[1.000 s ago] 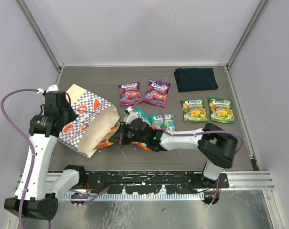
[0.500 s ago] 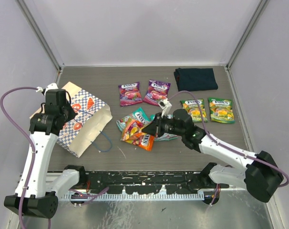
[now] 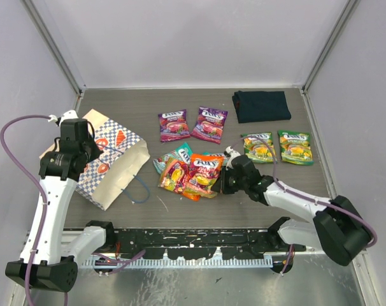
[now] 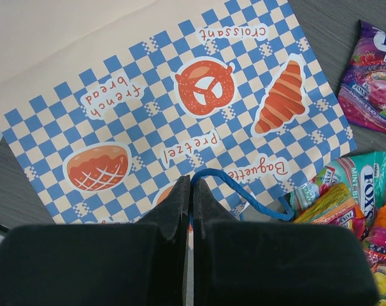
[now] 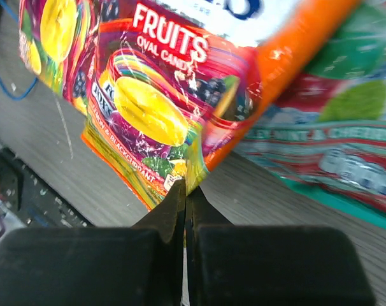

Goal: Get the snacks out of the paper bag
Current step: Place the snack at the center of the board.

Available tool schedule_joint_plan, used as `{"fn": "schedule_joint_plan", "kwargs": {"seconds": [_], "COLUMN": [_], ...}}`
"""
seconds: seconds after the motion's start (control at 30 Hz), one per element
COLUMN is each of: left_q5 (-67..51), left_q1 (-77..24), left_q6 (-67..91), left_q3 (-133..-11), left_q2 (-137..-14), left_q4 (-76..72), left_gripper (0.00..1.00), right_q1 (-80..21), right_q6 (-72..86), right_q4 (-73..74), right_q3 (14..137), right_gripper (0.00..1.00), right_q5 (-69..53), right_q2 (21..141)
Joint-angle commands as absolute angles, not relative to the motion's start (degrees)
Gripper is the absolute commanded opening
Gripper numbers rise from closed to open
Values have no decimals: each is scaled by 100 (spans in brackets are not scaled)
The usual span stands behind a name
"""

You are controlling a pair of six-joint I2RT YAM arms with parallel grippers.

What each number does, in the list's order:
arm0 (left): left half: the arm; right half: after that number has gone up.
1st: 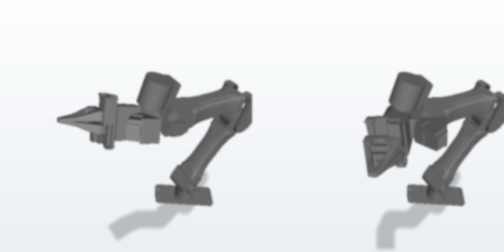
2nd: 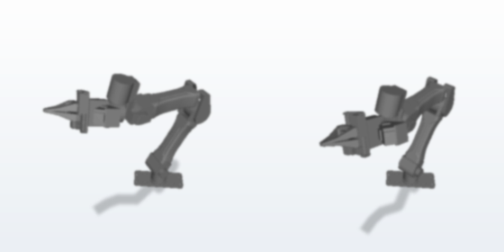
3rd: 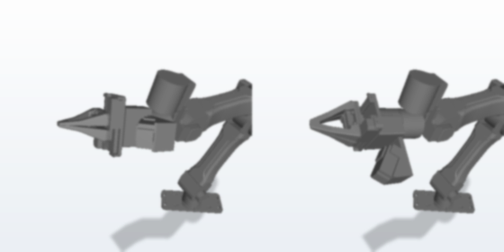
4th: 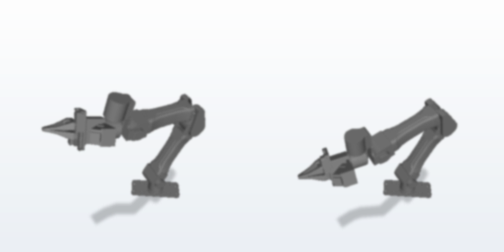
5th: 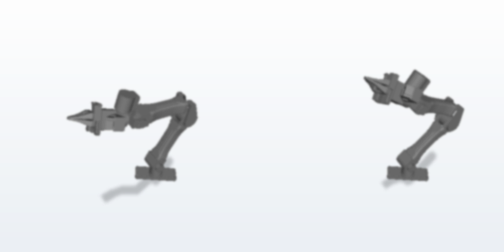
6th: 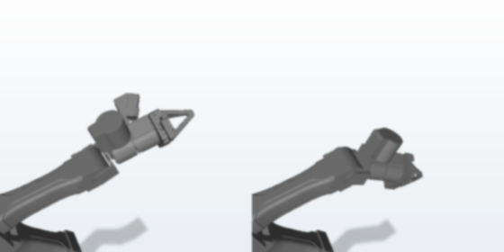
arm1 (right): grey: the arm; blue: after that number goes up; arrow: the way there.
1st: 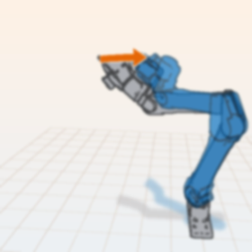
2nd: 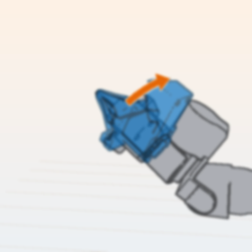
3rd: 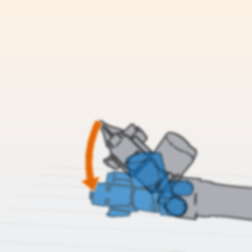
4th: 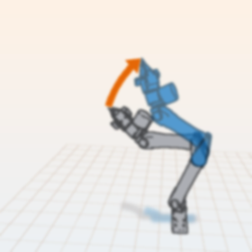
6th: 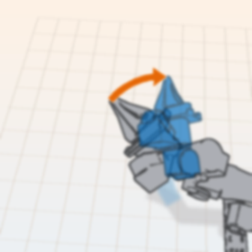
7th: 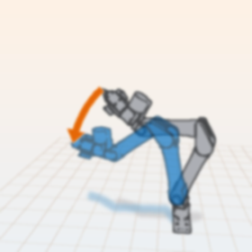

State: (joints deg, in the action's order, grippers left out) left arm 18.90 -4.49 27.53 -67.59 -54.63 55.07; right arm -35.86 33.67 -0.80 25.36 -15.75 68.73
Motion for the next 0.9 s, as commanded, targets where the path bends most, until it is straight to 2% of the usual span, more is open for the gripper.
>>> {"fn": "schedule_joint_plan", "kwargs": {"seconds": [0.0,0.03,0.07,0.2,0.23,0.37,0.47,0.5,0.6,0.73,0.87], "left_q5": [2037,2049,2074,2240,2286,2464,2729,2840,2990,2986,2998], "left_q1": [-439,-439,-439,-439,-444,-439,-439,-439,-444,-442,-440], "left_q6": [2614,2578,2549,2443,2420,2248,2143,2118,2035,1940,1895], "left_q3": [-7047,-7089,-7137,-7473,-7593,-8290,-8892,-9015,-9245,-9434,-9464], "left_q2": [-5362,-5372,-5397,-5576,-5625,-5916,-6113,-6161,-6188,-6241,-6284], "left_q4": [5242,5237,5230,5264,5277,5267,5314,5299,5183,5122,5140], "left_gripper": [0,0,0,0,0,0,0,0,1,2,2], "right_q1": [-3565,-3562,-3567,-3568,-3568,-3568,-3626,-3705,-4282,-5186,-5325], "right_q6": [3129,3105,3094,2811,2733,2453,2504,2573,2635,2638,2885], "right_q4": [492,621,744,981,992,894,159,-79,-332,-698,-1076], "right_q3": [2788,2846,2897,3223,3331,3888,4096,4155,4643,5336,5882], "right_gripper": [1,5,16,95,99,100,99,96,91,90,90], "right_q5": [-250,-63,118,670,774,1387,601,321,-50,-181,-654], "right_q2": [6216,6120,6042,5736,5664,5541,5676,5831,6633,7777,8638]}}
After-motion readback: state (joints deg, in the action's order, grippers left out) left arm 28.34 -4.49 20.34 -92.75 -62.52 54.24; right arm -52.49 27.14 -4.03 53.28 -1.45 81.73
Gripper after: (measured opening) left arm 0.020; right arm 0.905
